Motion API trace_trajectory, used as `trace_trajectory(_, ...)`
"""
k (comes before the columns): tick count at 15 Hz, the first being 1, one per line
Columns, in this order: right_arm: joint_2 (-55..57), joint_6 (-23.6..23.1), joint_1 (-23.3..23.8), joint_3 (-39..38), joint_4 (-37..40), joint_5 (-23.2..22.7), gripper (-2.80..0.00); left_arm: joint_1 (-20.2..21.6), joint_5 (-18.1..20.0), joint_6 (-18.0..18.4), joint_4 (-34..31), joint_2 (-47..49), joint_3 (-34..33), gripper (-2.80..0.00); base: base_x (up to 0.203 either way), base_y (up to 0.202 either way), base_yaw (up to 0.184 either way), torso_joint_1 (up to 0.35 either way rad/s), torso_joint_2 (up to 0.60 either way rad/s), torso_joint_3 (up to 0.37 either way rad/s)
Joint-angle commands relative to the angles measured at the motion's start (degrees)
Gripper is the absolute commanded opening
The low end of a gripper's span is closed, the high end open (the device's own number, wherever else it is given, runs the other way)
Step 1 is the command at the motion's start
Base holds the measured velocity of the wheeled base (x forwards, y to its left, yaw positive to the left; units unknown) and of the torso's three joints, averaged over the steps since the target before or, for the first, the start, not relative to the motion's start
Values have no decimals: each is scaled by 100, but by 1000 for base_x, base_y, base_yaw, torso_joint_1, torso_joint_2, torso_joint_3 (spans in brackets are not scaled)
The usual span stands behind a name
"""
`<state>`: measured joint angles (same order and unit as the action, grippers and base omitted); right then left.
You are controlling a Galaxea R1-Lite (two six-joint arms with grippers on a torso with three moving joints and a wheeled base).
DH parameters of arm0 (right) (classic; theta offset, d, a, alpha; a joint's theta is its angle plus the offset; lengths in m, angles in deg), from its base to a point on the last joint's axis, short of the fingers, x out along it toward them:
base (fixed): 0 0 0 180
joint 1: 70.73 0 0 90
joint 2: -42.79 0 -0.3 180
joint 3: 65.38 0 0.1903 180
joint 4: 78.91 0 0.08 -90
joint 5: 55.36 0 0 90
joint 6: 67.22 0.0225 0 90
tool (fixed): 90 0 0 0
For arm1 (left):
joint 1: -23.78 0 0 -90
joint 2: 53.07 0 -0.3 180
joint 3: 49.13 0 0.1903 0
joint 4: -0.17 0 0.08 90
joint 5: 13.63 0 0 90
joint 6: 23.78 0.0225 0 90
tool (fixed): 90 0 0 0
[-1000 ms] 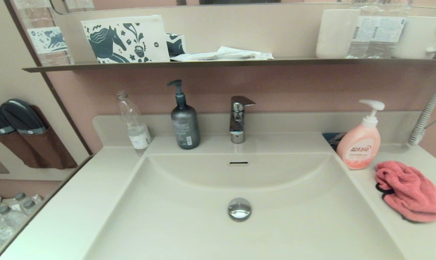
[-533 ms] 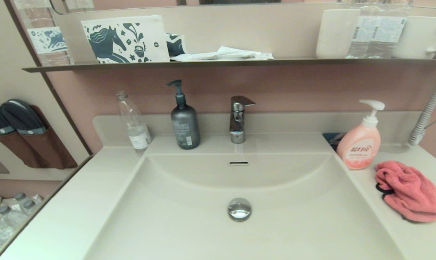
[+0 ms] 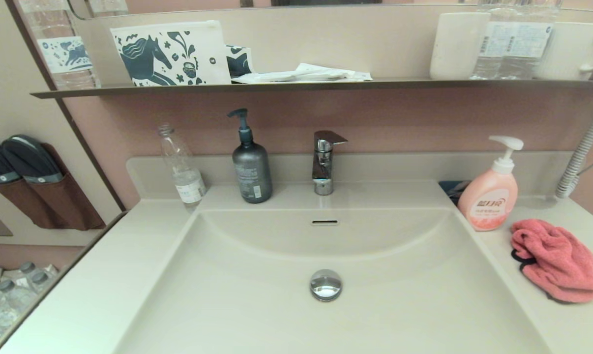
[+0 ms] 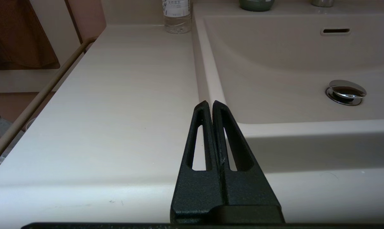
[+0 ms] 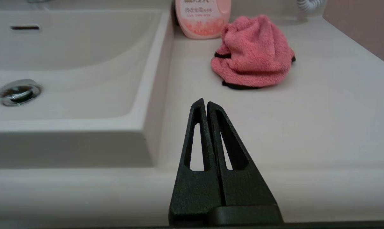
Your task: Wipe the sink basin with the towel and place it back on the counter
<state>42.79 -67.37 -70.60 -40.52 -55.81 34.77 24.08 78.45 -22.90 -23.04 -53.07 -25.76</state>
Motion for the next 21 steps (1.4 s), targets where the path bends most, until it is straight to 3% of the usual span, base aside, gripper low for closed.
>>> trace_trajectory(1,0,-126,4,-149,-18,75,-280,5,2,0,2,9,0,-280,0,0,0,0,0,0)
trace_trajectory(21,3,77,-5,-149,17,75,-280,6,2,0,2,9,0,-280,0,0,0,0,0,0)
